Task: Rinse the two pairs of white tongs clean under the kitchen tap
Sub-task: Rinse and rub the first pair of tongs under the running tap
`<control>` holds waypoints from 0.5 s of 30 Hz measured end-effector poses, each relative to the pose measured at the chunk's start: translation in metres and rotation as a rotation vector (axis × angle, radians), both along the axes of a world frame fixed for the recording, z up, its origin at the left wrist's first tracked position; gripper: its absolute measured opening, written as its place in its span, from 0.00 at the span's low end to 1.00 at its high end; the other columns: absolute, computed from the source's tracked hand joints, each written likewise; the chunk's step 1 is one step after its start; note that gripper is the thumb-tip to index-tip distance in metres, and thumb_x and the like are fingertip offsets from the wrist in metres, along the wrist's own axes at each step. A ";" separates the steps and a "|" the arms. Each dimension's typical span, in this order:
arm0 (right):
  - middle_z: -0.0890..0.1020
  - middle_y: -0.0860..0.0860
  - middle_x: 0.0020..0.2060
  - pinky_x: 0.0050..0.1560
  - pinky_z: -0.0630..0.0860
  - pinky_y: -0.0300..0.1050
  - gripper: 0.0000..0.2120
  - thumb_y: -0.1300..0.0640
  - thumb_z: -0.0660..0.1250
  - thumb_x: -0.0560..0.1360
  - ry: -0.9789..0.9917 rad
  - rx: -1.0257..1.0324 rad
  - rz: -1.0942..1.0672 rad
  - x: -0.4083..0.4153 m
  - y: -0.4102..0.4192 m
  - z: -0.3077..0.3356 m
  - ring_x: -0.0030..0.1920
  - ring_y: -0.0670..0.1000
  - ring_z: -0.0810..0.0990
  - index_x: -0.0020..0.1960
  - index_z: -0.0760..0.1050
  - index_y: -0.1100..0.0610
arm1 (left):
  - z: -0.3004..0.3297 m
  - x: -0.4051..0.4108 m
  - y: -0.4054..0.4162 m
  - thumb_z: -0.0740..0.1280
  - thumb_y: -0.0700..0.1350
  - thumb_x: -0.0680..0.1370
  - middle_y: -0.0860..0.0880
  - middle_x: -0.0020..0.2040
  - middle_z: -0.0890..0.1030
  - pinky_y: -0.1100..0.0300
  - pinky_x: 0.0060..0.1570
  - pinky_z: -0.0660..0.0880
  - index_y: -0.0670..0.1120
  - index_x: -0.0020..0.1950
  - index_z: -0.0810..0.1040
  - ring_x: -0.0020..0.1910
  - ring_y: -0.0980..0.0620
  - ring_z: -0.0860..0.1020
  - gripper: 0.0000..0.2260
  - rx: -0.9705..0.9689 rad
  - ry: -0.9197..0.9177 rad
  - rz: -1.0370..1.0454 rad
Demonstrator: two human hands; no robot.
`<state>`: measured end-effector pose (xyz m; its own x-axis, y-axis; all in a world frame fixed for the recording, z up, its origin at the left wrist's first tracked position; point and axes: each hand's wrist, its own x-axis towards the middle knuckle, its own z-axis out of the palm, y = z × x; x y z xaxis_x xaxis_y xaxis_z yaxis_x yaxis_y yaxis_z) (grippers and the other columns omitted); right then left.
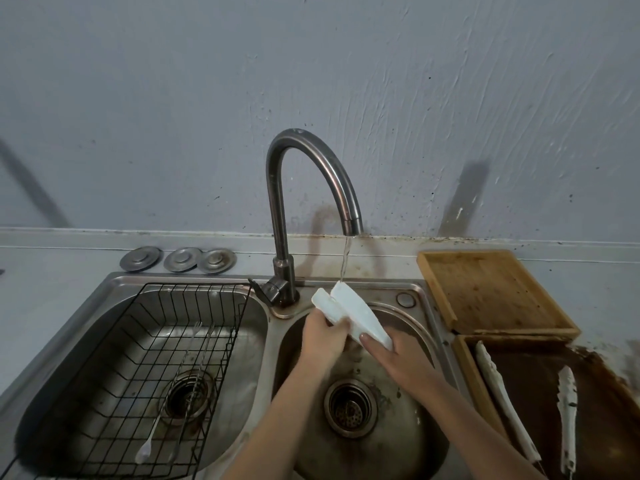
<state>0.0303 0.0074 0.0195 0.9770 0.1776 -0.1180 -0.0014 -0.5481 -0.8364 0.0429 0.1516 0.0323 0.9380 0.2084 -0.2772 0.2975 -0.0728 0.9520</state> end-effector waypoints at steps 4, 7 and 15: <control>0.82 0.52 0.29 0.40 0.75 0.46 0.38 0.27 0.44 0.70 0.134 -0.044 0.038 -0.002 -0.003 0.003 0.32 0.46 0.81 0.37 0.78 0.56 | 0.003 0.005 0.027 0.60 0.31 0.77 0.43 0.49 0.81 0.46 0.62 0.73 0.40 0.53 0.75 0.53 0.44 0.79 0.09 -0.381 0.058 -0.477; 0.81 0.57 0.31 0.35 0.76 0.47 0.40 0.31 0.40 0.72 0.247 -0.034 -0.001 0.004 0.001 0.001 0.31 0.51 0.80 0.46 0.79 0.60 | 0.002 0.010 0.030 0.57 0.32 0.79 0.43 0.50 0.81 0.55 0.56 0.77 0.39 0.56 0.75 0.50 0.48 0.79 0.10 -0.583 -0.037 -0.364; 0.71 0.48 0.18 0.19 0.62 0.36 0.32 0.38 0.44 0.79 0.433 0.086 -0.150 0.011 0.017 -0.003 0.16 0.45 0.66 0.31 0.72 0.58 | -0.013 0.005 0.020 0.60 0.36 0.77 0.44 0.51 0.84 0.61 0.48 0.80 0.38 0.59 0.75 0.50 0.52 0.83 0.12 -0.831 -0.160 -0.181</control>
<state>0.0413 0.0242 0.0167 0.8567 0.0654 -0.5117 -0.4342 -0.4440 -0.7838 0.0483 0.1712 0.0198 0.9778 -0.1601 -0.1354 0.2069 0.6322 0.7466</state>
